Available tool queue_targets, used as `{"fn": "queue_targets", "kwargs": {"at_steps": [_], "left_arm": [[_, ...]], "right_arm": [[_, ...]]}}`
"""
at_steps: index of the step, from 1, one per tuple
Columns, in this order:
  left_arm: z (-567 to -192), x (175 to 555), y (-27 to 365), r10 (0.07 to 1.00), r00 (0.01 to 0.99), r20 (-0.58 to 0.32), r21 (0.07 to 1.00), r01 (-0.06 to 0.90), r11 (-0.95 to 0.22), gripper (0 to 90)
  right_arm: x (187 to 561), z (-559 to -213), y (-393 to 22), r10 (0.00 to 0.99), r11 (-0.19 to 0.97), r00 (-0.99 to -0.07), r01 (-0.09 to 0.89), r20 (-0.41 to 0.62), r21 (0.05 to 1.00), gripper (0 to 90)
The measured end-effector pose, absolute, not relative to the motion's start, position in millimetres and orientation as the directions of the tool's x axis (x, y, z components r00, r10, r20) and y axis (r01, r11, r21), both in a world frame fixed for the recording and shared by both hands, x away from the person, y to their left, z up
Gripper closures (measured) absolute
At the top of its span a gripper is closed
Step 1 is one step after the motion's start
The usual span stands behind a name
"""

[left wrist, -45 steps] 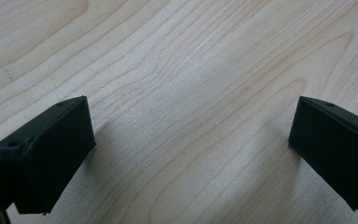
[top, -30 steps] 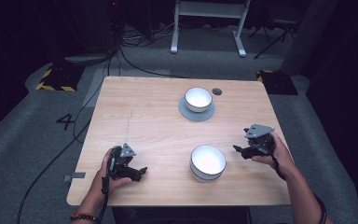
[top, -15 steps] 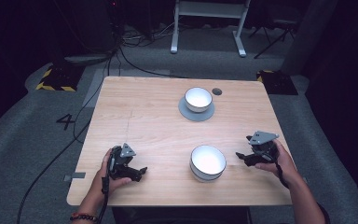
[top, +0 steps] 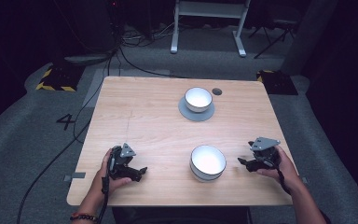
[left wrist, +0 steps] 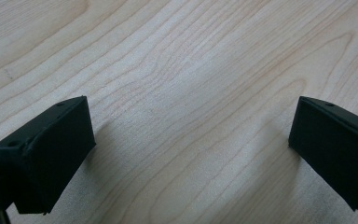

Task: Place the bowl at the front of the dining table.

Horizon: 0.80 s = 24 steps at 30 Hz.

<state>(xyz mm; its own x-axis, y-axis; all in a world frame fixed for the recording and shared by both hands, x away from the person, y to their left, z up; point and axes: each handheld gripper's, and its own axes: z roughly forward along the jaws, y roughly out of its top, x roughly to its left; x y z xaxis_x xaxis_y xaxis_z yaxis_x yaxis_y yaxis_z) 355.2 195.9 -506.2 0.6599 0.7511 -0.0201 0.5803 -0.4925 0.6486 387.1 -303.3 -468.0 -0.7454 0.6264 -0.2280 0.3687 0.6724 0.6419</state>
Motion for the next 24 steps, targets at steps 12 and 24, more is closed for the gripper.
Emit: {"fn": "queue_targets", "kwargs": {"at_steps": [12, 24], "left_arm": [[-506.3, 355.2, 195.8, 0.752, 0.658, -0.021, 0.650, 0.581, -0.490, 0.2], [-506.3, 355.1, 195.7, 0.753, 0.658, -0.022, 0.650, 0.581, -0.489, 0.2]], "right_arm": [[376.5, -478.0, -319.3, 0.640, 0.659, -0.741, 0.393, -0.204, 0.642, 19.8], [365.2, -490.4, -332.8, 0.662, 0.632, -0.730, 0.422, -0.170, 0.650, 19.7]]}}
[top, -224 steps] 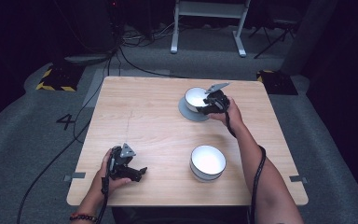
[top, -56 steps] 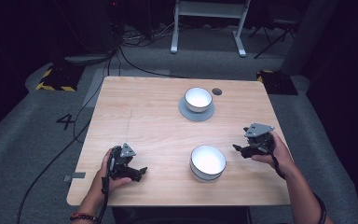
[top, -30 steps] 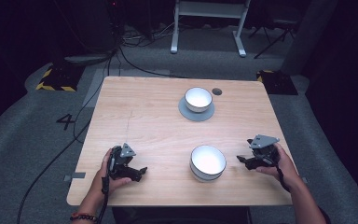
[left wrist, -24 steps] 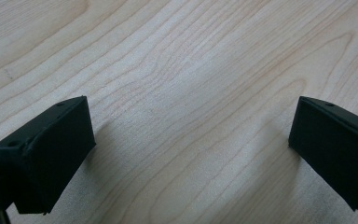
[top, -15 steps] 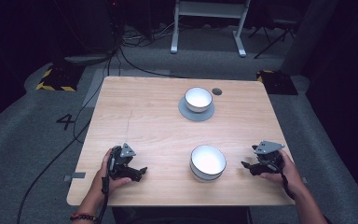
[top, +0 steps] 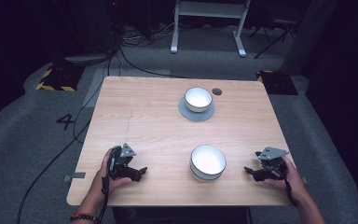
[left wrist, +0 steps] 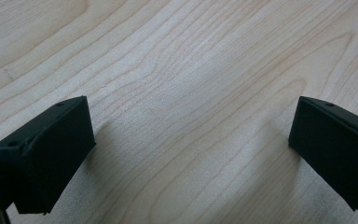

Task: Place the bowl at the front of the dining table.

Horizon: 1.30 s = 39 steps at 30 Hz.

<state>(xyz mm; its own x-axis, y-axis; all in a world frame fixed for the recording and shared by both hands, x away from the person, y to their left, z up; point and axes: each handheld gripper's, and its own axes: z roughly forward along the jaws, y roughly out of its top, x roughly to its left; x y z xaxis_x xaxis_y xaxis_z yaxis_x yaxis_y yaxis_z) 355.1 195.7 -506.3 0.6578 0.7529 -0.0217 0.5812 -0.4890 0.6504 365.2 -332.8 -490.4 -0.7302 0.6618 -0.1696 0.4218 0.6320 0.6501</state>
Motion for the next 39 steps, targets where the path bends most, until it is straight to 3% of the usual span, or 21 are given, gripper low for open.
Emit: {"fn": "queue_targets", "kwargs": {"at_steps": [13, 39], "left_arm": [[-506.8, 355.3, 195.3, 0.752, 0.658, -0.032, 0.650, 0.586, -0.484, 0.2], [-506.9, 355.8, 195.1, 0.754, 0.656, -0.035, 0.651, 0.587, -0.481, 0.2]], "right_arm": [[354.6, -504.4, -359.7, 0.710, 0.490, -0.704, 0.463, -0.029, 0.739, 18.0], [351.3, -504.8, -367.7, 0.711, 0.483, -0.703, 0.470, -0.018, 0.739, 16.8]]}}
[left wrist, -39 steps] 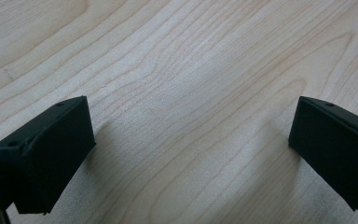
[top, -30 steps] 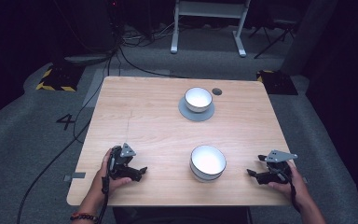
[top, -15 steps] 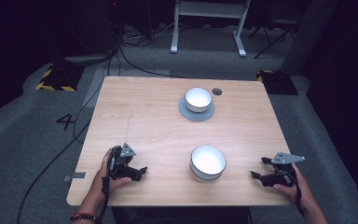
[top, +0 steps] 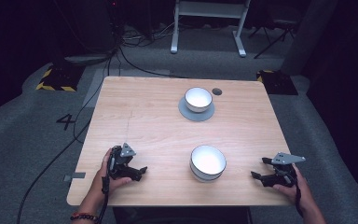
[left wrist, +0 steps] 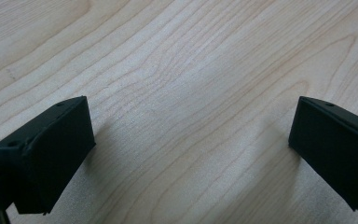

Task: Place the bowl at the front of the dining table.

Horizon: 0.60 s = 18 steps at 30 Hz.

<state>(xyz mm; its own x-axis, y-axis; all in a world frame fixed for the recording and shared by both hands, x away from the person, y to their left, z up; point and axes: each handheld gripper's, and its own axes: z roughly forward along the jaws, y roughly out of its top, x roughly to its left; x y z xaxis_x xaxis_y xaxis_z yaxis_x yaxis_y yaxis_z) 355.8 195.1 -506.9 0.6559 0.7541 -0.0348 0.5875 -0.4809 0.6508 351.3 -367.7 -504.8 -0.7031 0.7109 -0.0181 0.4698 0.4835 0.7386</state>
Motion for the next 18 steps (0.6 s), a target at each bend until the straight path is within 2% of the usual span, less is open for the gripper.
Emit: {"fn": "queue_targets", "kwargs": {"at_steps": [18], "left_arm": [[-506.8, 356.4, 195.2, 0.756, 0.654, -0.032, 0.648, 0.589, -0.482, 0.2]], "right_arm": [[353.4, -504.9, -367.4, 0.706, 0.489, -0.708, 0.469, -0.017, 0.735, 15.7]]}}
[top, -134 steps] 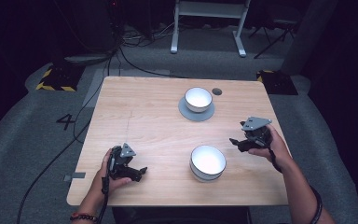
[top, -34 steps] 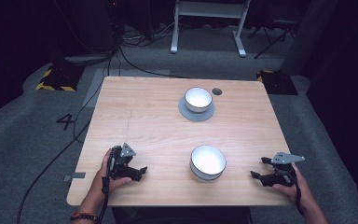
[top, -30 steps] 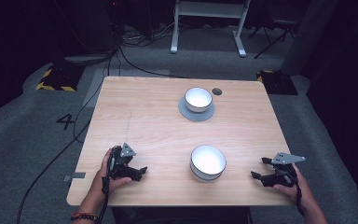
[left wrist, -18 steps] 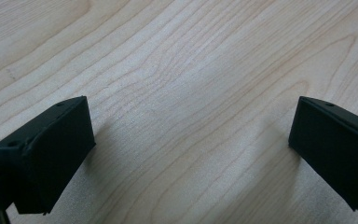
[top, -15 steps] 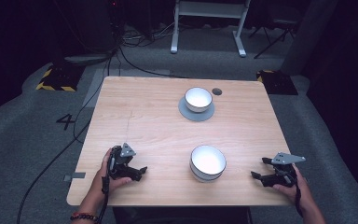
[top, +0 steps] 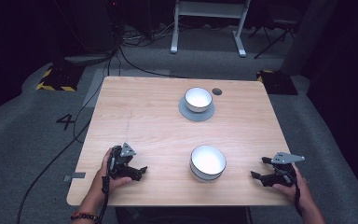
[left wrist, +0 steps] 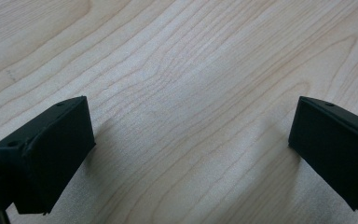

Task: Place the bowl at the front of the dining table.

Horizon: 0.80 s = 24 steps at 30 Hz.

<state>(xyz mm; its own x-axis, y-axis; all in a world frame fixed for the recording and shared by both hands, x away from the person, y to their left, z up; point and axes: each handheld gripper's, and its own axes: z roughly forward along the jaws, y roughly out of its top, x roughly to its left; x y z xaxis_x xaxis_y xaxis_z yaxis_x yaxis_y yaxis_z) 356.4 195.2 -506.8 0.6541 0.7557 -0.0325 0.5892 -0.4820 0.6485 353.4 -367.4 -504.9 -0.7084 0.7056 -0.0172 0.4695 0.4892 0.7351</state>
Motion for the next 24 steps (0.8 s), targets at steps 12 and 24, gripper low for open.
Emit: {"fn": "queue_targets", "kwargs": {"at_steps": [12, 24], "left_arm": [[-506.9, 357.4, 195.3, 0.756, 0.654, -0.019, 0.656, 0.579, -0.484, 0.2], [-506.9, 357.3, 195.6, 0.750, 0.660, -0.032, 0.650, 0.584, -0.486, 0.2]], "right_arm": [[356.9, -505.0, -366.2, 0.699, 0.493, -0.715, 0.467, -0.015, 0.734, 15.1], [357.5, -504.8, -366.5, 0.696, 0.498, -0.718, 0.464, -0.018, 0.733, 15.1]]}}
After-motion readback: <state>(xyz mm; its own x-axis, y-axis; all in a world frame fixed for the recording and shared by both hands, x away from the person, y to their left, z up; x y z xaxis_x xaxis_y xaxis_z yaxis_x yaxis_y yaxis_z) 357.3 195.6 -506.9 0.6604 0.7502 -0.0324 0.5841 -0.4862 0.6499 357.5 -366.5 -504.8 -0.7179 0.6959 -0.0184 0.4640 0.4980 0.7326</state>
